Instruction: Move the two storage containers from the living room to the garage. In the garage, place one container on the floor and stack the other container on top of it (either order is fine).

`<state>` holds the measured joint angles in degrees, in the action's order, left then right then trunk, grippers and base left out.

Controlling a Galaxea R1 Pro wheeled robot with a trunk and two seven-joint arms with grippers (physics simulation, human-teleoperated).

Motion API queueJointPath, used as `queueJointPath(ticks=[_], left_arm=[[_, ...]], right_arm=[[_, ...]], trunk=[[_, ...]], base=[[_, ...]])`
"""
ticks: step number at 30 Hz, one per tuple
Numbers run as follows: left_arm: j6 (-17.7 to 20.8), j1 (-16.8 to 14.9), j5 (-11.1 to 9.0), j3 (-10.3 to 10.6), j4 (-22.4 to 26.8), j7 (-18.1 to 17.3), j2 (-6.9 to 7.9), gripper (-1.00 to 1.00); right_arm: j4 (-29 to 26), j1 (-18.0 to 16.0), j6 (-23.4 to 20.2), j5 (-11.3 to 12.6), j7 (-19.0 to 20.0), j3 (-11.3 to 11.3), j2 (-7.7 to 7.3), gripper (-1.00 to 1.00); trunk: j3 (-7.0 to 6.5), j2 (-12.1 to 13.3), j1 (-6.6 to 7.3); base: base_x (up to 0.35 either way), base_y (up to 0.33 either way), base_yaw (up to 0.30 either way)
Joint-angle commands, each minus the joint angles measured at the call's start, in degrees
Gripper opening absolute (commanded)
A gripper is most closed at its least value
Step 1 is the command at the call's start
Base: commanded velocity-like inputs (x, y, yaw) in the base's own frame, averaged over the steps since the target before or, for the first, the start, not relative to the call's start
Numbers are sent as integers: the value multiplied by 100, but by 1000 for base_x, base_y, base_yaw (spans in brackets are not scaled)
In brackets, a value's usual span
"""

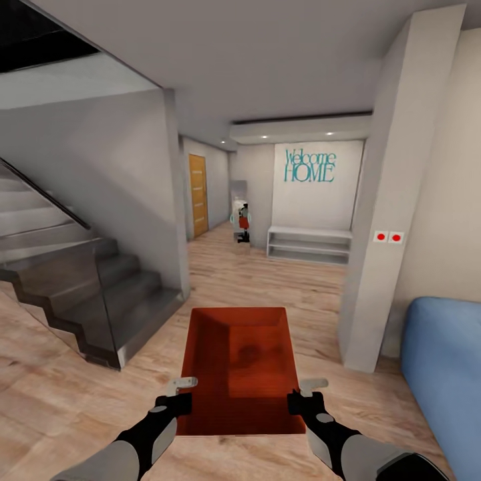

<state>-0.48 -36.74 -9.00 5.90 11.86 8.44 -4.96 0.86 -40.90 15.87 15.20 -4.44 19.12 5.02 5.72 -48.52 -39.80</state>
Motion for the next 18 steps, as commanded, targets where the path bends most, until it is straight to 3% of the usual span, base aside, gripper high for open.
queueJointPath(ticks=[1, 14, 18], left_arm=[[-145, -7, 21, 61, 23, 67, 42, -100], [-153, -8, -20, 49, 8, 62, 82, -100], [-154, -8, -24, 51, 4, 62, 77, -100]], right_arm=[[28, -5, 30, 123, -22, -93, -36, -100], [28, -5, 30, 123, -21, -93, -35, -100], [28, -5, 27, 123, -18, -93, -36, -100]], trunk=[[9, -7, -4], [9, -7, -4], [9, -7, -4]], base=[[322, 0, 0], [322, 0, -1], [322, 0, -146]])
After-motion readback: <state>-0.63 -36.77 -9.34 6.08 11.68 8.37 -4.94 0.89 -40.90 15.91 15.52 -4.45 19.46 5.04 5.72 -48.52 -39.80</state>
